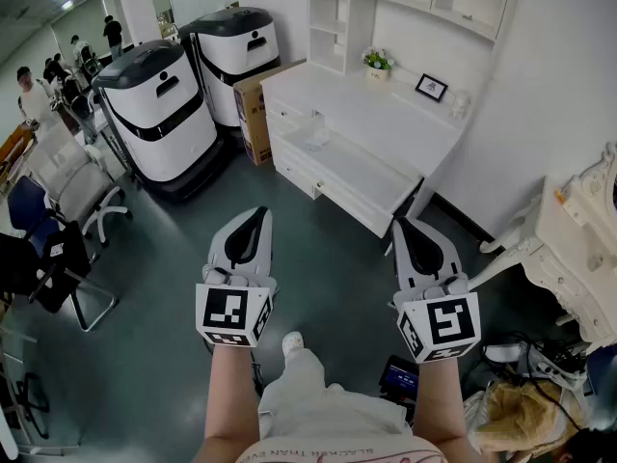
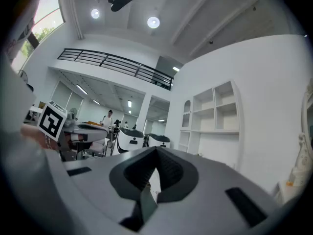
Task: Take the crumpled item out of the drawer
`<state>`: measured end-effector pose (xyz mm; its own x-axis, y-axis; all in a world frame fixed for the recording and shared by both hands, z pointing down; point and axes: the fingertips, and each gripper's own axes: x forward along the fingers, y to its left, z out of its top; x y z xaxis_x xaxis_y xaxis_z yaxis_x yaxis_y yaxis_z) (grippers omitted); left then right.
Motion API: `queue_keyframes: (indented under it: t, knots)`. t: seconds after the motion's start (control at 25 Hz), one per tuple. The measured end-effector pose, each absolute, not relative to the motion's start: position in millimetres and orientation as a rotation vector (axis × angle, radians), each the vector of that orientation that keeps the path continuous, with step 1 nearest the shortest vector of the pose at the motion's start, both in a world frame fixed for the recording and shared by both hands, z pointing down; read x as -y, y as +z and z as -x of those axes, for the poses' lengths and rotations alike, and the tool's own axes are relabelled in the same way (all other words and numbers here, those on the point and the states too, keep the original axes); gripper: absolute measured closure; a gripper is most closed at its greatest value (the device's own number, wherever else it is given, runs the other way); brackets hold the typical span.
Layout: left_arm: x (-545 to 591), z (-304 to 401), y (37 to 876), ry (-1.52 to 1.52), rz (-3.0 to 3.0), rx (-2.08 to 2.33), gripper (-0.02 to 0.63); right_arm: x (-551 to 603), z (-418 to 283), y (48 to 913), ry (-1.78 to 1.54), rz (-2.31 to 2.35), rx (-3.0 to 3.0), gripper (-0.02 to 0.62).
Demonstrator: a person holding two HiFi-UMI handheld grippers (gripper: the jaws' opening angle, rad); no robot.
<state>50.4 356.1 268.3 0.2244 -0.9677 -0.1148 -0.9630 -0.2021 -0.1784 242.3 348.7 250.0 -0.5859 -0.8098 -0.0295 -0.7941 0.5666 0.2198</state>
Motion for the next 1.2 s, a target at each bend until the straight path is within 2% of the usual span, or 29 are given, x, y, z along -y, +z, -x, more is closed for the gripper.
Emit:
queue_keyframes:
  t: [0.2,0.92,1.2]
  knots:
    - [-334.3,-42.1,266.8,-0.02,2.279,-1.831,0.597,-324.3,-230.3,254.1,-0.318,-1.376,2.715,0.589]
    - [-175.7,60.2,265.5,0.006,2.345,-1.773,0.597,-177.2,-128.5,259.1,-0.293,-1.441,2.644,0.588]
    - [-147.5,74.3,275.1,0.01,2.368,-1.769,0.597,-147.2,-113.9,270.7,-0.267,-1.442,2.614,0.588]
